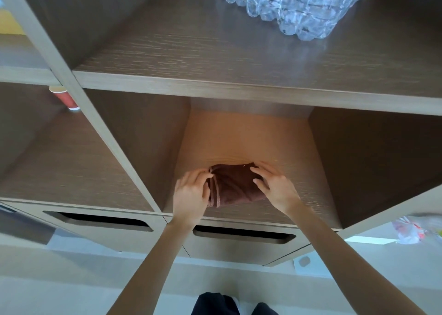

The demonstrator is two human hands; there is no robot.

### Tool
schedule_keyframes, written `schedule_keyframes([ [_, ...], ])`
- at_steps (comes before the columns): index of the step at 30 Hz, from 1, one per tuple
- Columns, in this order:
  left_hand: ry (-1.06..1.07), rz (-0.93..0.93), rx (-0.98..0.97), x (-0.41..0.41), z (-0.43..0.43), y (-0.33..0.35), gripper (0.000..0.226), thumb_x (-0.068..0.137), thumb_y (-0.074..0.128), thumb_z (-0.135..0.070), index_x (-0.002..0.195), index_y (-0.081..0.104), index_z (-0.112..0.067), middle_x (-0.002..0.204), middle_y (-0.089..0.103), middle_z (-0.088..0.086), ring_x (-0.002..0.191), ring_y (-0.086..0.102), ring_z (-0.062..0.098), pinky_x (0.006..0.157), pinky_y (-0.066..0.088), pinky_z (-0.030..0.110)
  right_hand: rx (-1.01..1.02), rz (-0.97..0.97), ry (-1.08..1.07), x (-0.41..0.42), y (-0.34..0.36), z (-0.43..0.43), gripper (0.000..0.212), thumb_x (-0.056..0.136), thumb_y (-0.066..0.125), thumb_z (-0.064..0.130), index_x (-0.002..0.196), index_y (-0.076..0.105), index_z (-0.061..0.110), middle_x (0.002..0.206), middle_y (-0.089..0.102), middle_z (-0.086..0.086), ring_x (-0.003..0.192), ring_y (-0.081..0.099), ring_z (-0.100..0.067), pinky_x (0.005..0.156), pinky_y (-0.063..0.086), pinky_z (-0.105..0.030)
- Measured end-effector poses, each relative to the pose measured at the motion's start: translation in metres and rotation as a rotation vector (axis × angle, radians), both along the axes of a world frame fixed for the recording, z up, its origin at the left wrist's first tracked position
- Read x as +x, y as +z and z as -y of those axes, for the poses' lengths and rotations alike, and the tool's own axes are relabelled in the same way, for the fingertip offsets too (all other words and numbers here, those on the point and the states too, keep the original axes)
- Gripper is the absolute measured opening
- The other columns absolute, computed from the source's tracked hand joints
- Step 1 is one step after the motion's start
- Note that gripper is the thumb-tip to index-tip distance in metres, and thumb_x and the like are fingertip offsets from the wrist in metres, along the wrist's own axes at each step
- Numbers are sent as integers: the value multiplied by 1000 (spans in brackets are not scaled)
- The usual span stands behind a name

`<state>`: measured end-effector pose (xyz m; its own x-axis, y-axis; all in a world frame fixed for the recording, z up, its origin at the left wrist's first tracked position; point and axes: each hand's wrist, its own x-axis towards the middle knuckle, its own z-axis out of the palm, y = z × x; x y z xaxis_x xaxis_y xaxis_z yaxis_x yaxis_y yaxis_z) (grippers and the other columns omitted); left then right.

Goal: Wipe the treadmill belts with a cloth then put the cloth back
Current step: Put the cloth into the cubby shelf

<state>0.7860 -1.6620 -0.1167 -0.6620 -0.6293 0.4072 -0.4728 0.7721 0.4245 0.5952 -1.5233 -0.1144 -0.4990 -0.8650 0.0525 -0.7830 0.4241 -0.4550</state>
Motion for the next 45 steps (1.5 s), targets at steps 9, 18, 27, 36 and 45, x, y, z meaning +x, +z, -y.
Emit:
schedule_keyframes([
  [9, -95, 66, -178, 11, -20, -14, 26, 57, 86, -31, 75, 70, -22, 83, 64, -6, 83, 52, 20, 64, 41, 34, 137, 77, 161, 7, -17, 13, 47, 97, 49, 33, 142, 42, 21, 154, 27, 6, 145, 11, -7, 116, 23, -36],
  [18, -85, 162, -421, 33, -2, -3, 18, 61, 84, -25, 63, 68, -19, 75, 64, -7, 78, 59, 21, 73, 44, 38, 302, -140, 340, -2, -18, 1, 64, 94, 30, 51, 150, 13, 26, 159, 4, 8, 144, -6, -6, 115, -6, -25],
  [27, -261, 216, -279, -7, -16, -10, 45, 79, 66, -22, 122, 60, -12, 127, 60, 3, 121, 52, 20, 103, 39, 38, 268, -205, 277, 15, -18, -5, 73, 91, 39, 58, 151, 12, 25, 151, -10, 16, 132, -23, 0, 108, -1, -19],
  [36, -227, 620, 290, -23, 46, -8, 75, 83, 45, -68, 147, 18, -38, 158, 1, -7, 144, -12, 13, 116, -8, 46, 328, -119, 262, 11, -16, -2, 65, 98, 32, 50, 151, 7, 23, 159, -2, 8, 145, -11, -8, 117, -6, -28],
  [45, -201, 516, 4, 4, -4, -33, 68, 97, 38, -42, 150, 2, -18, 158, -9, 1, 144, -11, 15, 114, -10, 30, 241, -34, 138, 22, -12, -27, 56, 97, 39, 48, 148, 26, 30, 158, 9, 16, 145, 12, -13, 107, 36, -37],
])
